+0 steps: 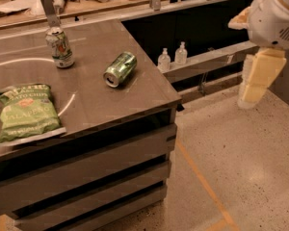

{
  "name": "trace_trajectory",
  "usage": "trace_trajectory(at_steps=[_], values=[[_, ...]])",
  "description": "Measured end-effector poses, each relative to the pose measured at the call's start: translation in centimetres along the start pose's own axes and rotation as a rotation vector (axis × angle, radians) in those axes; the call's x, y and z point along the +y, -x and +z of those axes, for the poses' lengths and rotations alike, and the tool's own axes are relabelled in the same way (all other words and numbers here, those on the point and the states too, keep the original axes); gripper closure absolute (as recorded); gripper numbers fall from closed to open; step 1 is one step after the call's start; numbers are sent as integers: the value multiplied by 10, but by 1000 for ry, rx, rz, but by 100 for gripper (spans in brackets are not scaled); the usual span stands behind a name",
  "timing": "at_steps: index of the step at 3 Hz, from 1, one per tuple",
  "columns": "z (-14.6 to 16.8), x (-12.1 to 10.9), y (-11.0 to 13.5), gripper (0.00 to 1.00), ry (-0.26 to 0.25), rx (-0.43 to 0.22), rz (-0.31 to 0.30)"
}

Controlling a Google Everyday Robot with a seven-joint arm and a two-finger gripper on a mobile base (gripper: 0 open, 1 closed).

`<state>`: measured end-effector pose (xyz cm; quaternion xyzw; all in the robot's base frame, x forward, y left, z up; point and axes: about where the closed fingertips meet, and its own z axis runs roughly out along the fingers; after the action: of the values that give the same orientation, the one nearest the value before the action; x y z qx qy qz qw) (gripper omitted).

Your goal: Place green can upright

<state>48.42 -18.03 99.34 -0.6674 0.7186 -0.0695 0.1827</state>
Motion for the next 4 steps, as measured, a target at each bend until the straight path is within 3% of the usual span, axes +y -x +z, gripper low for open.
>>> trace_trajectory(at_steps=[2,3,4], values=[[24,-57,97,0,-43,7,-383],[64,-72,159,0,-24,-5,-594],[100,-70,194,0,-22,-38,-738]])
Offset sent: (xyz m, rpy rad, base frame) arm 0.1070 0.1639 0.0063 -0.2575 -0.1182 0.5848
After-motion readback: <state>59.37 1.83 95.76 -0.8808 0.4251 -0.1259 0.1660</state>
